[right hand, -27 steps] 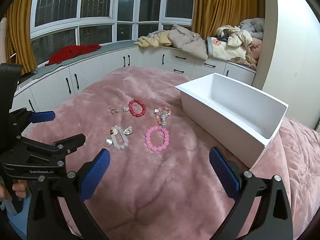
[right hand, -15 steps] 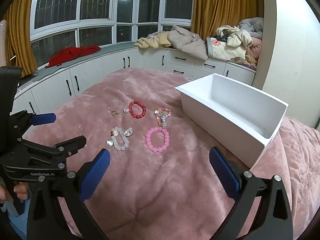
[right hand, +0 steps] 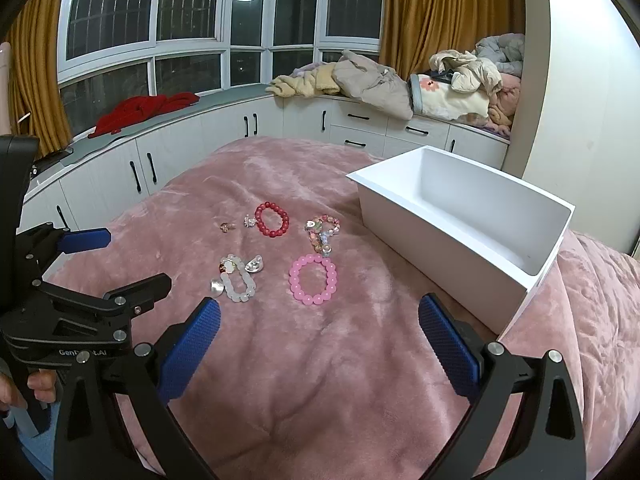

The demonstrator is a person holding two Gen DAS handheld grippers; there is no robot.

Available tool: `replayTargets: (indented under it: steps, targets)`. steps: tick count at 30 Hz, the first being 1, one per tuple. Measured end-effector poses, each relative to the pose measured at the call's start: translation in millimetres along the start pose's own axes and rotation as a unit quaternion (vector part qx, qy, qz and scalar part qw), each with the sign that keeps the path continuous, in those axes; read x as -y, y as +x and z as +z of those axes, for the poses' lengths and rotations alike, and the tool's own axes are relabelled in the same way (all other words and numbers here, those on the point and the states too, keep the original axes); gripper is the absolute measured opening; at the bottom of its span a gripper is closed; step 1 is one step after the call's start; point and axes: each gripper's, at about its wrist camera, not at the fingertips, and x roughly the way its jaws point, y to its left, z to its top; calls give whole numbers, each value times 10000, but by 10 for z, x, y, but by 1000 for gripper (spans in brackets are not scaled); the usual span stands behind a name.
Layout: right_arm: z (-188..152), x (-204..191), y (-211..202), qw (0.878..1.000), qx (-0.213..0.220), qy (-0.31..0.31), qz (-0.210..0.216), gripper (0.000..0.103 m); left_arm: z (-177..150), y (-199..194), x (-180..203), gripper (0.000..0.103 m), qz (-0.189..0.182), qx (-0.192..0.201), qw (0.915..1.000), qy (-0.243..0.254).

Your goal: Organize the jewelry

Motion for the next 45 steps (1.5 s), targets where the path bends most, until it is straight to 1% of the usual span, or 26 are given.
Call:
replayTargets:
  steps: [12, 13, 45]
  targets:
    - [-9, 5, 8, 10000, -9, 18, 5, 98, 6, 18, 81, 100, 19, 8, 10000, 74]
    - [-8, 4, 7, 10000, -9, 17, 5, 98, -10, -8, -6, 100, 1, 11, 10000, 0]
    - [-34, 25, 16, 10000, -28, 53, -6, 98, -7, -2, 18, 100, 10, 21, 10000, 5]
